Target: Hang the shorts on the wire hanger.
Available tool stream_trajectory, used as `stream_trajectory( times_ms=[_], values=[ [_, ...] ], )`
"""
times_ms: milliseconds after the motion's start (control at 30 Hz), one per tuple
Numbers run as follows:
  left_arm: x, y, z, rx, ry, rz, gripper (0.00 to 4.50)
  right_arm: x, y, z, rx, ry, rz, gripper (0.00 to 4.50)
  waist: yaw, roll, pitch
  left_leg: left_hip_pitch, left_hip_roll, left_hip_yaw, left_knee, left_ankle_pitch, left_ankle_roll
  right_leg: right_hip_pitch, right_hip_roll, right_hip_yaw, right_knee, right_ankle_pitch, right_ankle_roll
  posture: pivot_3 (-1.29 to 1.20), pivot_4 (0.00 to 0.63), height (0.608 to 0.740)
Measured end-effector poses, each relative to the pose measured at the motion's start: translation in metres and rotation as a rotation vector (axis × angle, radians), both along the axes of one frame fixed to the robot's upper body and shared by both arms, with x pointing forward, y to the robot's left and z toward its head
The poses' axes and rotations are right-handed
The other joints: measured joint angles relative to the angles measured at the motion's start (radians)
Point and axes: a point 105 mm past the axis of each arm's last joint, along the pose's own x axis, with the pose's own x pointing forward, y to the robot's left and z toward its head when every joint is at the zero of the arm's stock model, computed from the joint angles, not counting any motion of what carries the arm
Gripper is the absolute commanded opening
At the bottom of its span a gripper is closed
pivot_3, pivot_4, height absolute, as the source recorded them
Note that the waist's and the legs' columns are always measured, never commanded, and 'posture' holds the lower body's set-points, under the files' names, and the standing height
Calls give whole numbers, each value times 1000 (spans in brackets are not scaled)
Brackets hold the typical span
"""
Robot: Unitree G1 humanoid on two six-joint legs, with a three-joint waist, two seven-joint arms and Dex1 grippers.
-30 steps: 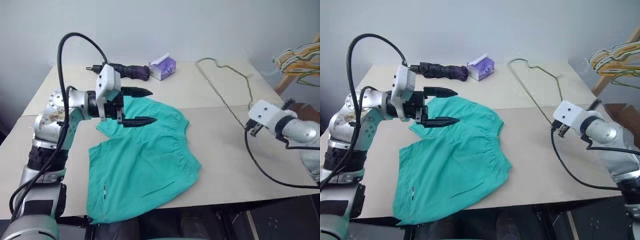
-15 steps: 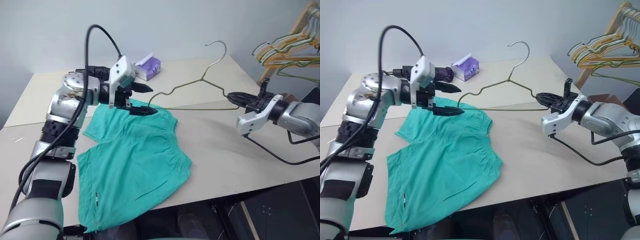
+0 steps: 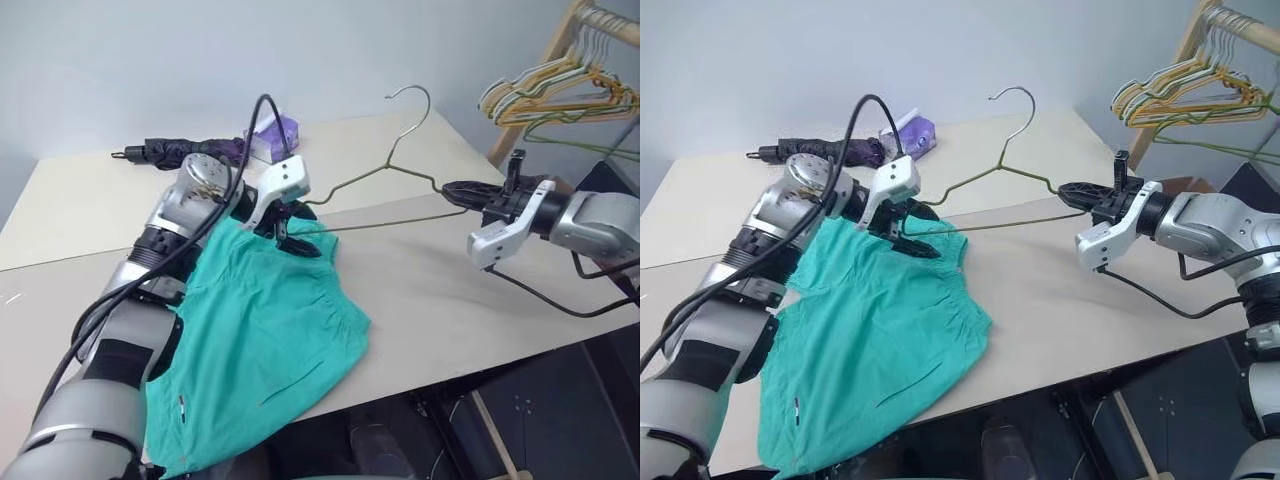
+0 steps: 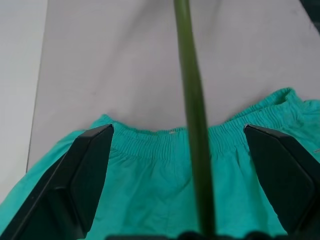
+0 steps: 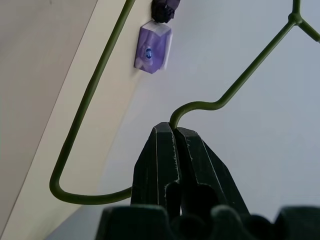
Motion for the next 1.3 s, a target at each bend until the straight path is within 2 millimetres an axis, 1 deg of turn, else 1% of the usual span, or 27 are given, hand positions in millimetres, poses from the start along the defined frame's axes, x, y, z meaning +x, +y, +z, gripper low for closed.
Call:
stream_trajectory(
  times_ms=[200,367,400,500,600,633,667,733,800,833,900,967,1033,1067,1133,1200,1300],
  values=[
    [2,-3,-2,12,-14,6,1993,0,0,-1,-12,11,-5,0,-14,0,0,0,0,0,0,0,0,0,0,0,0,0,0,-165,0,740],
    [3,-3,1,-5,-19,9,286,0,0,-1,-16,10,-5,0,-16,0,0,1,0,0,0,0,0,0,0,0,1,0,0,-161,1,740],
    [3,-3,1,-10,-20,11,34,0,0,0,-16,8,-5,0,-15,1,0,1,0,0,0,0,0,0,0,0,1,0,0,-157,3,740],
    [3,-2,3,-19,-20,16,34,0,2,3,-14,0,-2,0,-15,1,-1,1,0,0,0,0,0,0,-1,0,1,0,0,-151,4,740],
    [0,4,3,-24,1,21,34,0,6,3,-5,8,15,0,-17,1,-1,1,0,0,0,0,0,0,0,0,1,0,0,-140,10,740],
    [-2,8,3,-29,10,20,0,-1,8,3,3,18,26,533,-18,1,-1,1,0,0,0,0,0,0,0,0,1,0,0,-140,10,740],
    [-4,11,3,-28,12,19,0,-3,10,3,13,30,42,679,-18,1,-1,1,0,0,0,0,0,0,0,0,1,0,0,-136,13,740],
    [-5,20,4,-20,4,35,0,-7,14,4,34,54,70,1334,-17,1,-1,1,0,0,0,0,0,1,-1,0,1,0,0,-129,16,740],
    [-6,34,3,2,-11,60,0,-15,20,6,63,106,122,2047,-17,1,-1,2,0,-1,0,0,0,2,0,0,1,0,0,-122,20,740],
    [-7,38,2,6,-14,69,0,-18,22,5,69,125,140,2299,-17,1,-1,2,0,-1,0,0,0,2,0,0,1,0,0,-118,23,740],
    [-9,45,0,16,-20,81,0,-24,27,3,91,182,168,3010,-13,1,-1,2,0,-1,1,0,0,2,-1,0,1,0,1,-107,29,740],
    [-12,50,-1,43,-63,69,0,-29,29,0,166,295,149,3652,-8,1,-1,2,0,-2,1,0,0,3,-1,0,1,0,1,-99,33,740],
    [-15,61,-5,89,-118,61,0,-28,28,-5,269,471,73,4336,-3,1,-1,1,0,-2,1,0,0,3,-1,0,1,0,1,-90,36,740],
    [-17,65,-7,113,-147,48,0,-27,26,-7,328,575,23,4467,-3,1,-1,1,0,-2,1,0,0,3,-1,0,2,0,1,-89,36,740],
    [-20,68,-9,147,-197,16,0,-27,22,-6,428,787,-77,4467,7,1,-1,2,0,-2,2,0,0,3,-1,0,2,0,1,-83,38,740],
    [-23,66,-8,161,-239,-22,0,-29,20,-2,455,935,-153,4467,24,2,-1,2,0,-2,2,0,1,3,-1,0,3,0,1,-80,37,740],
    [-28,62,-4,169,-274,-60,0,-30,26,4,467,1117,-257,4467,43,3,-2,2,0,-1,3,-1,1,2,0,0,2,0,1,-72,39,740]
  ],
)
